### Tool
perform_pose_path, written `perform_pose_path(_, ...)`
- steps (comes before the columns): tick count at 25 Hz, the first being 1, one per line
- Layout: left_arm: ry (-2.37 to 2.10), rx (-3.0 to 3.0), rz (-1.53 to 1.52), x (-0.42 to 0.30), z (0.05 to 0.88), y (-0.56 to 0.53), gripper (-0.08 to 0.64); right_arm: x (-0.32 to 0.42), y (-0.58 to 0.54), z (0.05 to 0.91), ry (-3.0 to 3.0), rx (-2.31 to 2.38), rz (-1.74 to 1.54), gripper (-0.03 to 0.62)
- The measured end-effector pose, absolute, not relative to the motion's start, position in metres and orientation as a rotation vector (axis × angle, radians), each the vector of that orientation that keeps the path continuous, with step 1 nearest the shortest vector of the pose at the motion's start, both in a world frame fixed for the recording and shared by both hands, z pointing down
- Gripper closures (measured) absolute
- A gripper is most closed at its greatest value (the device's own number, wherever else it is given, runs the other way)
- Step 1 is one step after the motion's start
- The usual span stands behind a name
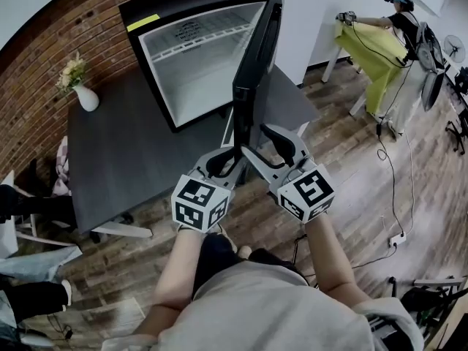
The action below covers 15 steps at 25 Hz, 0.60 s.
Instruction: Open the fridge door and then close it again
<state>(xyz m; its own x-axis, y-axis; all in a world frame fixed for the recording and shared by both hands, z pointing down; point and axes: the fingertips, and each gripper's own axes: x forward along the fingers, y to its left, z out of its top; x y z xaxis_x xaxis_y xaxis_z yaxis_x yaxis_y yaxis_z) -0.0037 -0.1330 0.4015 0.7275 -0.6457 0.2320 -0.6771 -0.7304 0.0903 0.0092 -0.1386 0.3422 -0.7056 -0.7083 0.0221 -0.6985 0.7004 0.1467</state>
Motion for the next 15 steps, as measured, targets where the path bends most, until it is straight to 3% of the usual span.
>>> perform_pose_path(15,-0.894,2.859,0.329,0.056,0.402,-0.112,0.486,0.059,-0.139,0.343,-2.744,1.488,-0.100,0.334)
